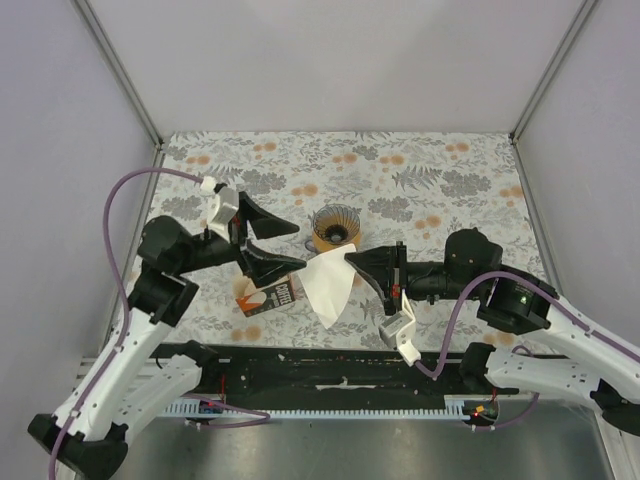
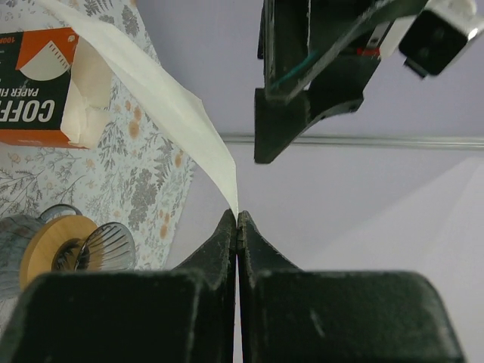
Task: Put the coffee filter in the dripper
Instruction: Adjust the coffee filter.
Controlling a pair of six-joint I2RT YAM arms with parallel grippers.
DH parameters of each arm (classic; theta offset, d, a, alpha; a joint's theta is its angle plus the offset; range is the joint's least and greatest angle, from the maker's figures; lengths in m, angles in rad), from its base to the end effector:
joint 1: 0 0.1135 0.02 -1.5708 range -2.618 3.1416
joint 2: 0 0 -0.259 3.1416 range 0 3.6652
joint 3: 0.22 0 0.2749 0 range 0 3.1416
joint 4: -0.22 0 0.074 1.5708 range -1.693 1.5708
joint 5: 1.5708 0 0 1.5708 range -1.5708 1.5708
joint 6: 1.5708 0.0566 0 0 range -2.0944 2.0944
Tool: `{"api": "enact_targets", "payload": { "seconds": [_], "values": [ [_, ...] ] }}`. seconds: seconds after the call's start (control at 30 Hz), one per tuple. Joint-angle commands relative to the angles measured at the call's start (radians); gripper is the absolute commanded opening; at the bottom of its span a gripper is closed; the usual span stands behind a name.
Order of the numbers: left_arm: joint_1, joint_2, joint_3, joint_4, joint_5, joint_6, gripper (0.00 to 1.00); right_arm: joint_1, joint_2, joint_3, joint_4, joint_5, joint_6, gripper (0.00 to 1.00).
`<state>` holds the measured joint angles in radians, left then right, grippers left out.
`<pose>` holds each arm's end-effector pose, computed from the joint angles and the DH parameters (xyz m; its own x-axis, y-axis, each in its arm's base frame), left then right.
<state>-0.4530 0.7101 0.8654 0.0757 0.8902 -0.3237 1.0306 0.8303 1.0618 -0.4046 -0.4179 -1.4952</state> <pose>0.1481 -0.1210 0.4082 -0.1088 -0.1696 -0.9795 0.9715 0.1906 -0.1409 0.0916 0.1975 0.4030 0.9799 -0.1380 -0.1441 -0.1631 -0.1377 -0.9770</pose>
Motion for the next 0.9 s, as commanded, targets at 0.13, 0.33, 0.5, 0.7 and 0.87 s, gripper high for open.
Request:
{"api": "enact_targets", "payload": {
  "seconds": [0.13, 0.33, 0.5, 0.7, 0.87],
  "values": [
    [-0.030, 0.103, 0.008, 0.075, 0.105, -0.146, 0.90, 0.005, 0.038, 0.066, -0.022, -0.070, -0.100, 0.00],
    [-0.095, 0.135, -0.028, 0.143, 0.139, -0.187, 0.88, 0.005, 0.073, 0.079, 0.012, -0.079, -0.097, 0.00],
    [-0.110, 0.150, -0.063, 0.165, 0.142, -0.192, 0.76, 0.003, 0.104, 0.099, 0.035, -0.085, -0.112, 0.00],
    [-0.110, 0.146, -0.072, 0.203, 0.130, -0.204, 0.42, 0.005, 0.119, 0.106, 0.043, -0.099, -0.112, 0.00],
    [-0.108, 0.138, -0.080, 0.216, 0.156, -0.160, 0.02, 0.003, 0.128, 0.099, 0.055, -0.079, -0.077, 0.00]
  ]
}}
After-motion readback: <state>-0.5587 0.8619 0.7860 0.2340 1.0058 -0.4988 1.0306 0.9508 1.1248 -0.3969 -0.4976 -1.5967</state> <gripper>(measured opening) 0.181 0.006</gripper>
